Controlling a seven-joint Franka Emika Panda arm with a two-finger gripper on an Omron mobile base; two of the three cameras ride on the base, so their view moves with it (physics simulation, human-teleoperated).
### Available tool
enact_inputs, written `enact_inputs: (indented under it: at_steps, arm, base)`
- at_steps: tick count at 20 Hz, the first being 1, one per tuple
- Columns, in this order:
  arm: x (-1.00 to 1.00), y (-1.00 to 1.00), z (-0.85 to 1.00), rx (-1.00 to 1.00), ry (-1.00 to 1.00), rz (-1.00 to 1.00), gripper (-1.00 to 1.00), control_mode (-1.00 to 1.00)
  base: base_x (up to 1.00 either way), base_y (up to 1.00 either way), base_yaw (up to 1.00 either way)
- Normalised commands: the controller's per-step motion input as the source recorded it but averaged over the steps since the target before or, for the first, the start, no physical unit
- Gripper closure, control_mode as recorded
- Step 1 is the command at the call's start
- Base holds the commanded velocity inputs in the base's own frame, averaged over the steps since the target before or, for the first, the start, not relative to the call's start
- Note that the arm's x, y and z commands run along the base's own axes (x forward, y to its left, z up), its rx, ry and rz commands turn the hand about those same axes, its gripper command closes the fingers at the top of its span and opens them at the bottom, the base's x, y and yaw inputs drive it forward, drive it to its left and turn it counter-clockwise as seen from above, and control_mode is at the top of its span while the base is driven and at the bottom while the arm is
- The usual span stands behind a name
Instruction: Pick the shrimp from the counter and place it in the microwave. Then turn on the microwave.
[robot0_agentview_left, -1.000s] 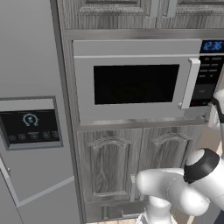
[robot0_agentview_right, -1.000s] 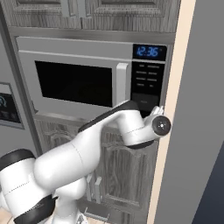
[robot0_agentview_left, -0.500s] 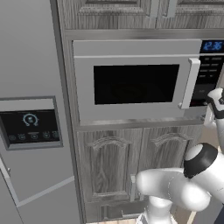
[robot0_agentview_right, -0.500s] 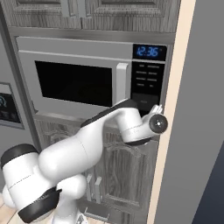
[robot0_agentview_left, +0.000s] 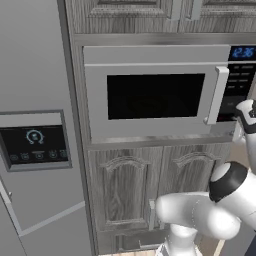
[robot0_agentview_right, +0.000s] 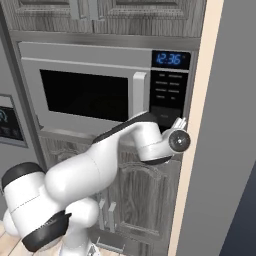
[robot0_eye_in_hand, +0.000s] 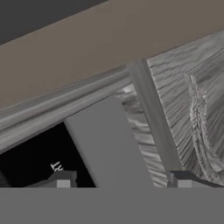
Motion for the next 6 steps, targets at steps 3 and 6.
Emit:
enact_inputs:
  at_steps: [3, 6]
  arm:
    - [0.16, -0.06, -0.16, 0.0, 0.0, 0.0, -1.0, -1.0]
    - [0.21, -0.02, -0.24, 0.02, 0.02, 0.0, -1.0, -1.0]
  base:
    - [0.0, 0.0, 0.0]
    - [0.0, 0.0, 0.0]
